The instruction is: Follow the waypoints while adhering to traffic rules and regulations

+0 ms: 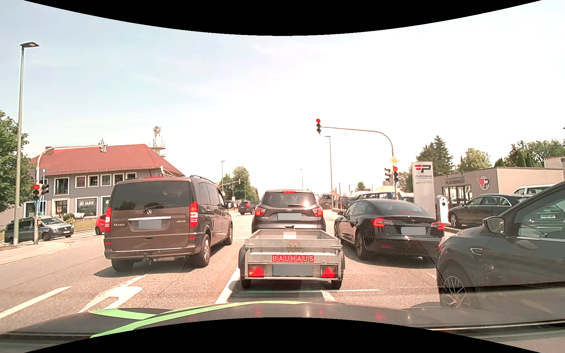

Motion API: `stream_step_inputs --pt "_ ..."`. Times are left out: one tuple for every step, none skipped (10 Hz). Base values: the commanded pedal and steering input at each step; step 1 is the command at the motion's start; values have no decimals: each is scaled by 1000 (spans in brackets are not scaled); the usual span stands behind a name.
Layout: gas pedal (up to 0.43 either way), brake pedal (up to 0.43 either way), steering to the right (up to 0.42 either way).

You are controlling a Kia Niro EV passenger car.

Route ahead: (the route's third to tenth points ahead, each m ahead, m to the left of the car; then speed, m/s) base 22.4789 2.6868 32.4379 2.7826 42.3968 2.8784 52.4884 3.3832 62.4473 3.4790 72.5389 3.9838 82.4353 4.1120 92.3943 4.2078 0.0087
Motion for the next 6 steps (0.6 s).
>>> stream_step_inputs --pt "0 244 5" --pt "0 244 4" --pt "0 244 4" --pt "0 244 4" --pt "0 244 4" --pt "0 244 4"
